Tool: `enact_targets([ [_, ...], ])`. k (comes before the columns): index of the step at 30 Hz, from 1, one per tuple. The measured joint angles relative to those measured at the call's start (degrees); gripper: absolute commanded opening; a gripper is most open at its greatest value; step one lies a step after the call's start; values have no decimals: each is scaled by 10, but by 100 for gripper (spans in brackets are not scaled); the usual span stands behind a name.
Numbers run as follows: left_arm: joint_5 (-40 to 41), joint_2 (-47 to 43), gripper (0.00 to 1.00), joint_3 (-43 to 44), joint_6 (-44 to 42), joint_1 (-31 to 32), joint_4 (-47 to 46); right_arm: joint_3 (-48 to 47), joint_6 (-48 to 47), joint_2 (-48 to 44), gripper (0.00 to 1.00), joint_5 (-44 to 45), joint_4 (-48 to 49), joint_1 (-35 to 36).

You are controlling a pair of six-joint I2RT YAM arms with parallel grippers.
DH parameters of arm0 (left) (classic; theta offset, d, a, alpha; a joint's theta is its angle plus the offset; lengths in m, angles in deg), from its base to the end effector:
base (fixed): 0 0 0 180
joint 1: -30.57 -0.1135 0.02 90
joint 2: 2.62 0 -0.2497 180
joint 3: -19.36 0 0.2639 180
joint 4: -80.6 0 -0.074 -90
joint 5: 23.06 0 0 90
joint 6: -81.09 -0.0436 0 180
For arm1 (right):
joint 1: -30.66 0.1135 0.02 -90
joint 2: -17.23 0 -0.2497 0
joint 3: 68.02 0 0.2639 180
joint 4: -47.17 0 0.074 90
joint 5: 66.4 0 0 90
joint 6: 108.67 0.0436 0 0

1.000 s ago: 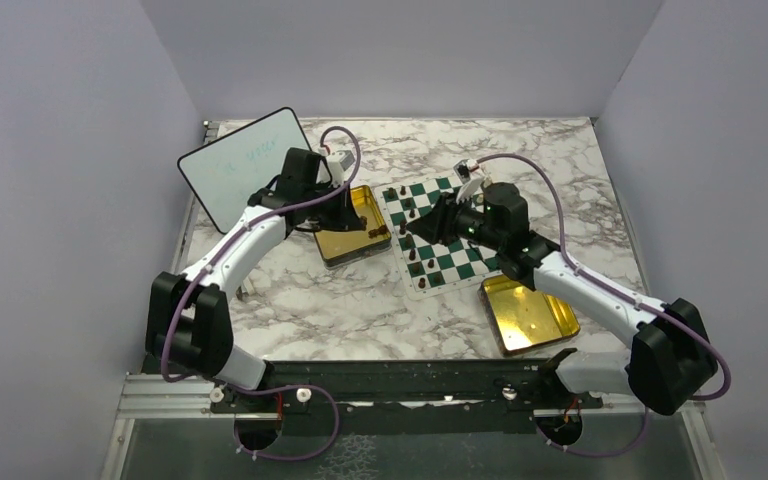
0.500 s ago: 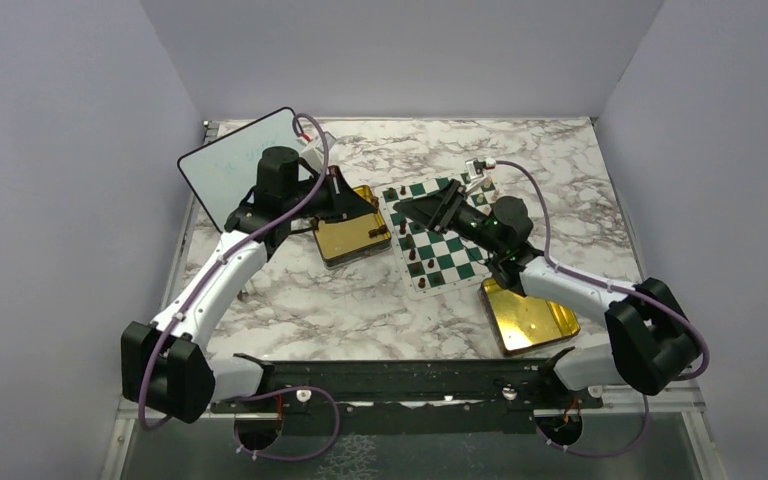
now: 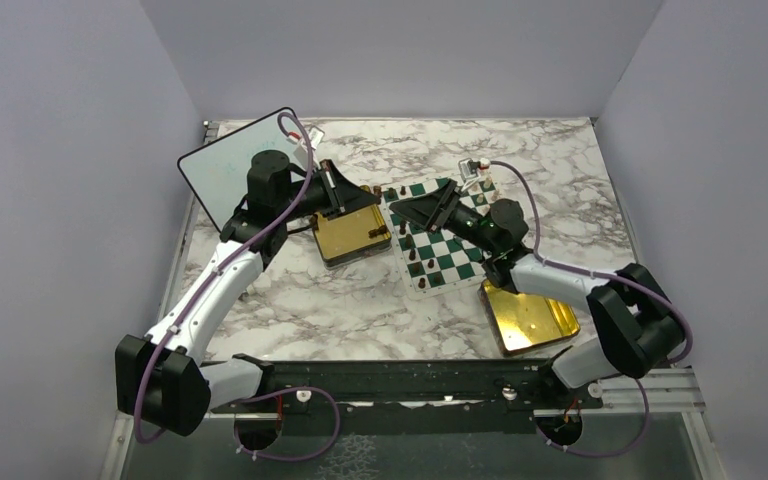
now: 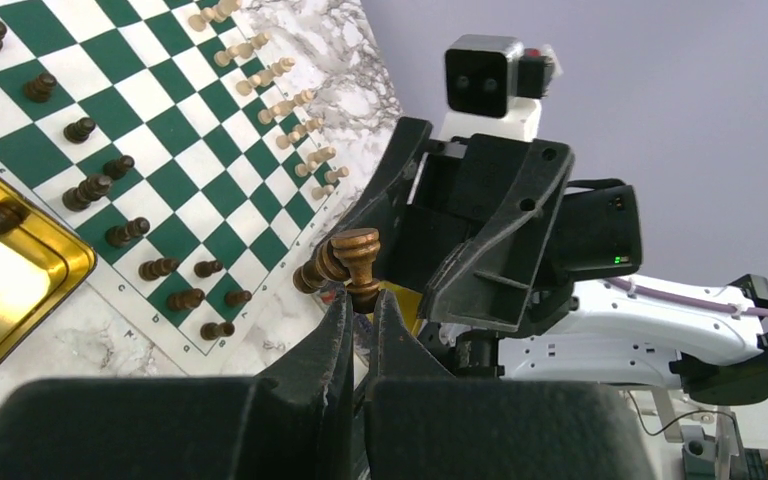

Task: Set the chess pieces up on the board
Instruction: Pick up the chess piece from the storage box.

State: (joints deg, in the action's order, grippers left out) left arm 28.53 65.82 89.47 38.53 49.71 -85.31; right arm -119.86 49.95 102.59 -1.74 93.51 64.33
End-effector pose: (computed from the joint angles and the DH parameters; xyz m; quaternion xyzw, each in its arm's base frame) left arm 0.2723 -0.1232 0.3302 0.0199 0.7641 -0.5390 0.3538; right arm 0.2646 0.1987 0.2418 0.0192 0.6320 0.6797 0.3719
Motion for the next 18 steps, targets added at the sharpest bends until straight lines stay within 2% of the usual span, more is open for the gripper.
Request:
enact_targets([
  [4, 2, 3, 0, 4, -22, 0, 28, -3, -89, -43, 59, 3, -73, 0],
  [8, 5, 5, 0, 7, -54, 0, 70, -2, -219, -89, 57, 2, -118, 0],
  [13, 2, 4, 0, 5, -64, 0, 91, 36, -422, -100, 52, 1, -115, 0],
  [18, -12, 3, 0, -6, -47, 0, 96, 53, -551, -82, 52, 0, -81, 2],
])
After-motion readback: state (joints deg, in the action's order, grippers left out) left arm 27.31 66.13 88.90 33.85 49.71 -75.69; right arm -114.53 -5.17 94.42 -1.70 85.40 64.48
